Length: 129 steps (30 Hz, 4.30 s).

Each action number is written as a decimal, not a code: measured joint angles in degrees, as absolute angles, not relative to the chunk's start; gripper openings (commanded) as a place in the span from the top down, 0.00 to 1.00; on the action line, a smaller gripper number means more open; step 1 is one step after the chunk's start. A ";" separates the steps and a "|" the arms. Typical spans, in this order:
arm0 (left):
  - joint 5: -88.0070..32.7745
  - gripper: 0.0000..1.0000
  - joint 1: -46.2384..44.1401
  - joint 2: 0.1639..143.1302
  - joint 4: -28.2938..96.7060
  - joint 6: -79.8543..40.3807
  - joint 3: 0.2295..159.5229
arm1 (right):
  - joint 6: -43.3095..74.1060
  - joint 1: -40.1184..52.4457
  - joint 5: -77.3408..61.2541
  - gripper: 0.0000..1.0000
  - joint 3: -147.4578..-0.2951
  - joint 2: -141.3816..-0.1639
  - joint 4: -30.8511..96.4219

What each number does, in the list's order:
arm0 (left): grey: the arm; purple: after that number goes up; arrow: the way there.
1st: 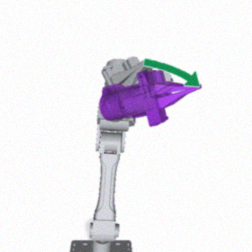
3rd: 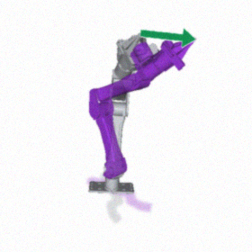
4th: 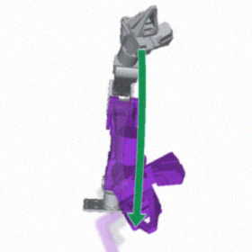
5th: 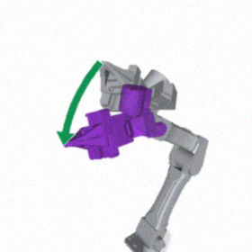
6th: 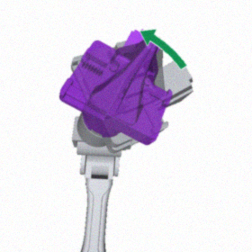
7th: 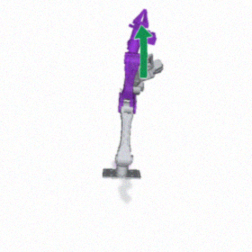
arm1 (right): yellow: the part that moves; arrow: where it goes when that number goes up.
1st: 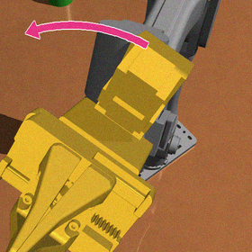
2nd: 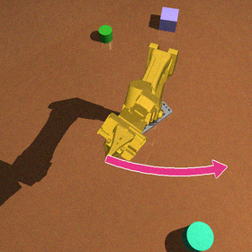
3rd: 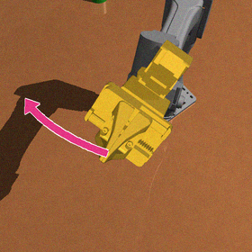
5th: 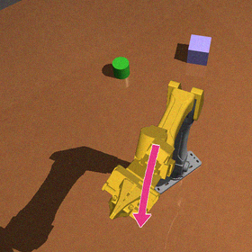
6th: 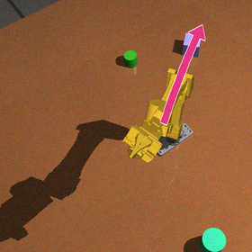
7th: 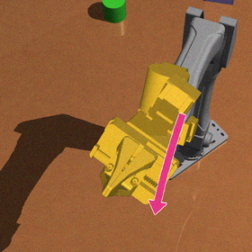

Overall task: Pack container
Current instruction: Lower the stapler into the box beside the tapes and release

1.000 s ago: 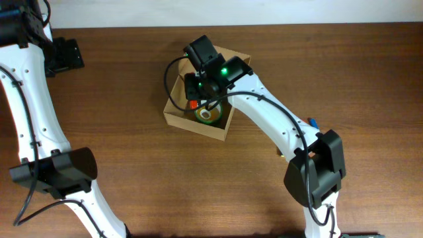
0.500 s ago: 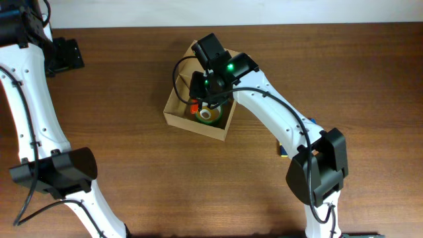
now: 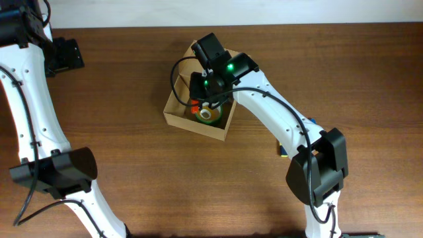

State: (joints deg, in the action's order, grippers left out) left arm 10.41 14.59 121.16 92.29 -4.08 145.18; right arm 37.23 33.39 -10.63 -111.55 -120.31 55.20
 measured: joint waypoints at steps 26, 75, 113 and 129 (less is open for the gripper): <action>10.41 0.01 14.59 121.16 92.29 -4.08 145.18 | 38.57 31.03 -17.52 0.96 -112.07 -127.79 49.84; 10.41 0.01 14.59 121.16 92.29 -4.08 145.18 | 37.41 34.98 -15.25 0.96 -112.29 -131.50 46.68; 10.41 0.01 14.59 121.16 92.29 -4.08 145.18 | 34.02 34.98 -14.87 0.50 -112.31 -132.51 47.09; 10.41 0.01 14.59 121.16 92.29 -4.08 145.18 | 28.97 33.30 -12.49 0.61 -114.52 -132.38 48.16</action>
State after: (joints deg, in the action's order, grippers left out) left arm 10.41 14.59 121.16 92.29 -4.08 145.18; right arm 28.97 33.30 -12.49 -114.52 -132.38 48.16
